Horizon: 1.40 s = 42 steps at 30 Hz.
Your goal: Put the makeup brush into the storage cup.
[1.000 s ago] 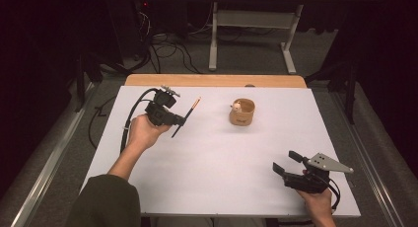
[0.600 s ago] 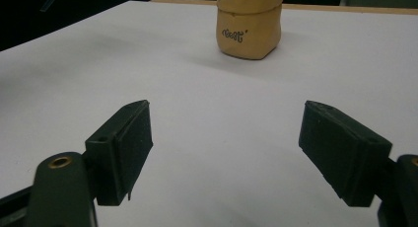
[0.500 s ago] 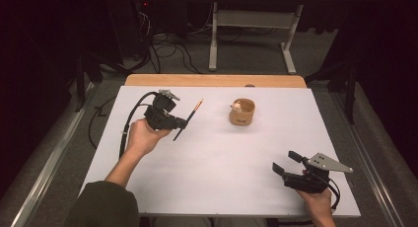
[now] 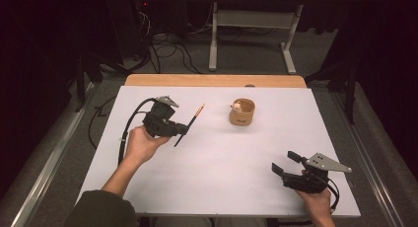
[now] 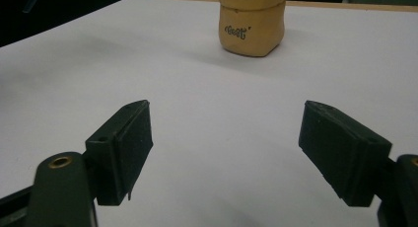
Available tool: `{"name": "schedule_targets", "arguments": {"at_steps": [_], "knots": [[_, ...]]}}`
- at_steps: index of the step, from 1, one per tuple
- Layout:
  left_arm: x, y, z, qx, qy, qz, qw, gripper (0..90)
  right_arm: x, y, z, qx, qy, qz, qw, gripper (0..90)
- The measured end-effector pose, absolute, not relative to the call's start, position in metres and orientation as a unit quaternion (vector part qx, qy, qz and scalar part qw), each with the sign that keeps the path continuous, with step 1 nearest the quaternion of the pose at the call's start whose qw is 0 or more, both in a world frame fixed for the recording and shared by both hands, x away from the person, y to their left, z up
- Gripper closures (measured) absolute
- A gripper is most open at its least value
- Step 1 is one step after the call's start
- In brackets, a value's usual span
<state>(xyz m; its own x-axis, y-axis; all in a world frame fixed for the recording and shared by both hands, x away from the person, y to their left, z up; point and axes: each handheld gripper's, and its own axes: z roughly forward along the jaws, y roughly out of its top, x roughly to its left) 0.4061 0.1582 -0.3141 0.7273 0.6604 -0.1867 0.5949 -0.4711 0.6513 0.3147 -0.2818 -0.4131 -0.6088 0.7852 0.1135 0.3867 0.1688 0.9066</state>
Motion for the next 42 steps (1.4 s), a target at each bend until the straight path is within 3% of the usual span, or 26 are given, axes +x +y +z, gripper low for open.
{"name": "schedule_targets", "arguments": {"at_steps": [42], "knots": [[0.346, 0.152, -0.331, 0.851, 0.320, 0.040, 0.415, 83.5, 0.314, -0.283, -0.413, 0.400, 0.735, 0.511, 0.199, 22.7]]}}
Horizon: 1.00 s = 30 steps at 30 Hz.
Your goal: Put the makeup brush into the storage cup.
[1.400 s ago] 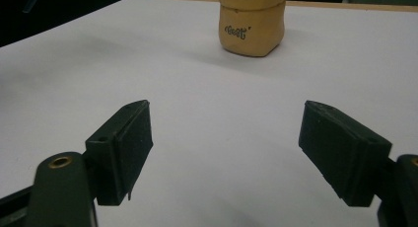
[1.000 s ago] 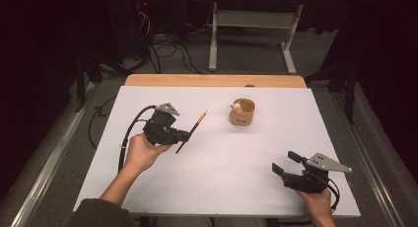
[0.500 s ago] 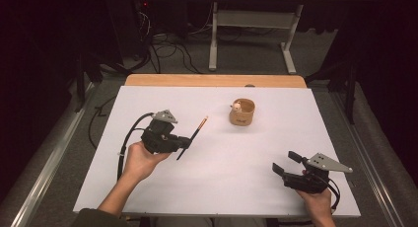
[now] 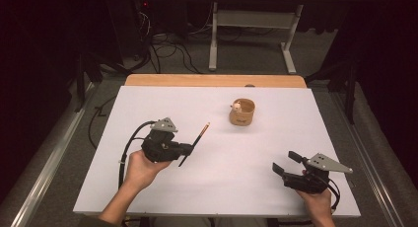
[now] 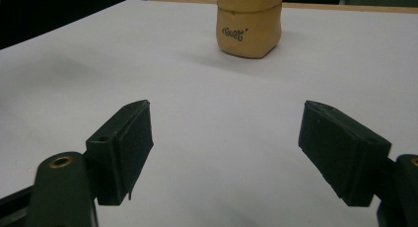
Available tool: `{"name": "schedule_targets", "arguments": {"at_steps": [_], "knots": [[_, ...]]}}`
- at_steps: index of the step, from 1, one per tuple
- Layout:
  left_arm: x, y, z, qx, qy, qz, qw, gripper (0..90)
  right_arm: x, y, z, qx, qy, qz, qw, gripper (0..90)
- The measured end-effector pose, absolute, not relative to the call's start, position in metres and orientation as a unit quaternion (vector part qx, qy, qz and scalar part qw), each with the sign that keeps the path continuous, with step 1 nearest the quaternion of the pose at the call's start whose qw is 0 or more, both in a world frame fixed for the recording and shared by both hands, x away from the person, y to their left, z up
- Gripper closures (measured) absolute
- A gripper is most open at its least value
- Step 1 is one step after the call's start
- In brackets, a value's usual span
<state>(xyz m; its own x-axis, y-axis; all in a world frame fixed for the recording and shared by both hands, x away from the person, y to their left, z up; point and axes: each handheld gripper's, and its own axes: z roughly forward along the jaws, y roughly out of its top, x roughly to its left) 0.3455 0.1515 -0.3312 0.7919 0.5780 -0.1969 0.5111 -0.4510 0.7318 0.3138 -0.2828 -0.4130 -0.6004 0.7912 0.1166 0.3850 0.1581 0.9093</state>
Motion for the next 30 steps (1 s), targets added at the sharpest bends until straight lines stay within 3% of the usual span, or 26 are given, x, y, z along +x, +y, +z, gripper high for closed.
{"name": "schedule_targets", "arguments": {"at_steps": [30], "knots": [[0.315, 0.124, -0.351, 0.857, 0.272, 0.032, 0.437, 83.4, 0.312, -0.279, -0.413, 0.397, 0.737, 0.508, 0.204, 21.5]]}}
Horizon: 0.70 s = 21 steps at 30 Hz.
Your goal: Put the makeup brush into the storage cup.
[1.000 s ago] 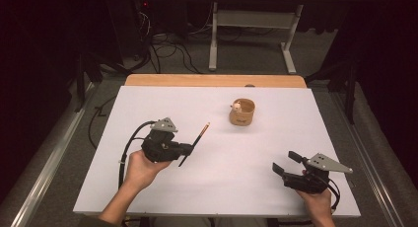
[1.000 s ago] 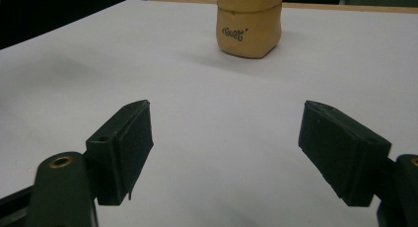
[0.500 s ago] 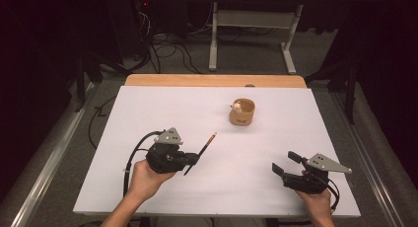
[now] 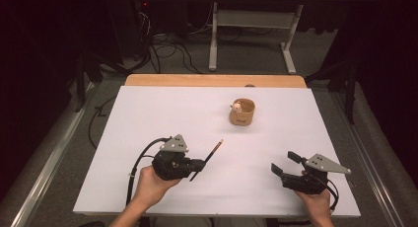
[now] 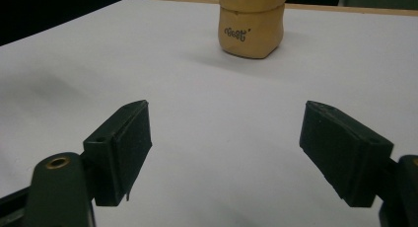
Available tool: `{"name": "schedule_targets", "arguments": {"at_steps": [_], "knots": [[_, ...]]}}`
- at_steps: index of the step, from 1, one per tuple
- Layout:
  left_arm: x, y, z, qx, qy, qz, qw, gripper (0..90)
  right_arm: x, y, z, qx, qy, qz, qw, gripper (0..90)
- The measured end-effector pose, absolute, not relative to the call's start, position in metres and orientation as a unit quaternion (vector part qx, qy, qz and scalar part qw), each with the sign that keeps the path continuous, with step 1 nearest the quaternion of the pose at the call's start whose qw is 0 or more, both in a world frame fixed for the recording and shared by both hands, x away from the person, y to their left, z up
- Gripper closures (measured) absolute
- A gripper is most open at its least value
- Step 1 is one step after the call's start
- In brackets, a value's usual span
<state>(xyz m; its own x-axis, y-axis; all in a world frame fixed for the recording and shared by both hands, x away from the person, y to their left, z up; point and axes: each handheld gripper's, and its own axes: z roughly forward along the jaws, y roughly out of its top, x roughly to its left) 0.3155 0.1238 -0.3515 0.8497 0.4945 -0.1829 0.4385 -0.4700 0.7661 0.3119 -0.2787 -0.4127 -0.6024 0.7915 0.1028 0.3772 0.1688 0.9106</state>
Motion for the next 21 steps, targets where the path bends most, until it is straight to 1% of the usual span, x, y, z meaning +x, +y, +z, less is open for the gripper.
{"name": "schedule_targets", "arguments": {"at_steps": [5, 7, 10, 17, 21], "knots": [[0.314, 0.118, -0.354, 0.860, 0.266, 0.033, 0.434, 83.4, 0.310, -0.274, -0.412, 0.389, 0.741, 0.507, 0.206, 20.5], [0.314, 0.115, -0.354, 0.861, 0.263, 0.032, 0.434, 83.4, 0.309, -0.270, -0.411, 0.379, 0.748, 0.500, 0.217, 19.6], [0.313, 0.113, -0.355, 0.863, 0.261, 0.035, 0.431, 83.4, 0.308, -0.267, -0.409, 0.374, 0.748, 0.502, 0.220, 18.9], [0.313, 0.112, -0.354, 0.862, 0.258, 0.039, 0.434, 83.4, 0.305, -0.259, -0.404, 0.366, 0.746, 0.510, 0.221, 18.4], [0.314, 0.111, -0.355, 0.862, 0.259, 0.042, 0.434, 83.4, 0.301, -0.251, -0.398, 0.355, 0.759, 0.494, 0.232, 18.5]]}}
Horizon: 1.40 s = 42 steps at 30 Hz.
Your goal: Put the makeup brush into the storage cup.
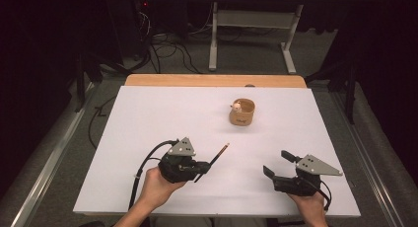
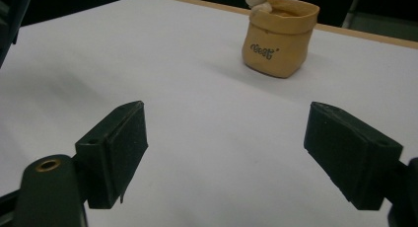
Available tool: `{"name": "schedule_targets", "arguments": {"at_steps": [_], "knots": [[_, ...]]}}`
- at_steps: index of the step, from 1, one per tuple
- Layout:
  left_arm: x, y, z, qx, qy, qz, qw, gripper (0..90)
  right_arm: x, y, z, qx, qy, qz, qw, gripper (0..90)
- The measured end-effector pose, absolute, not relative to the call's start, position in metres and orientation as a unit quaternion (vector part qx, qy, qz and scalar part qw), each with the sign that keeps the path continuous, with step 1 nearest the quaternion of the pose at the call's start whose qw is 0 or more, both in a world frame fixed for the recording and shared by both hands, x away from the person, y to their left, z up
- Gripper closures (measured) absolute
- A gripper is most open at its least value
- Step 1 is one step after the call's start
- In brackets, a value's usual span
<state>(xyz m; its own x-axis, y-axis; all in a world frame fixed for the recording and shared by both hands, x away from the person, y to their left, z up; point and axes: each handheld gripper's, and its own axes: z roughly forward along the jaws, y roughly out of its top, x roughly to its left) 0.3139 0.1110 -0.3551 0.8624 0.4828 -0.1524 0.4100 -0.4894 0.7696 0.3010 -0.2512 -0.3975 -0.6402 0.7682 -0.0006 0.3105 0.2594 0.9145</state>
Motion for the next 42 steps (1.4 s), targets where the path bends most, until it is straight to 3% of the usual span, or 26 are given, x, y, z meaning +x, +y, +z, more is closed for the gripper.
{"name": "schedule_targets", "arguments": {"at_steps": [30, 42], "knots": [[0.316, 0.104, -0.357, 0.860, 0.255, 0.050, 0.439, 83.5, 0.308, -0.191, -0.376, 0.289, 0.771, 0.549, 0.144, 26.5], [0.313, 0.093, -0.360, 0.867, 0.244, 0.060, 0.431, 83.4, 0.310, -0.174, -0.376, 0.271, 0.777, 0.557, 0.113, 36.1]]}}
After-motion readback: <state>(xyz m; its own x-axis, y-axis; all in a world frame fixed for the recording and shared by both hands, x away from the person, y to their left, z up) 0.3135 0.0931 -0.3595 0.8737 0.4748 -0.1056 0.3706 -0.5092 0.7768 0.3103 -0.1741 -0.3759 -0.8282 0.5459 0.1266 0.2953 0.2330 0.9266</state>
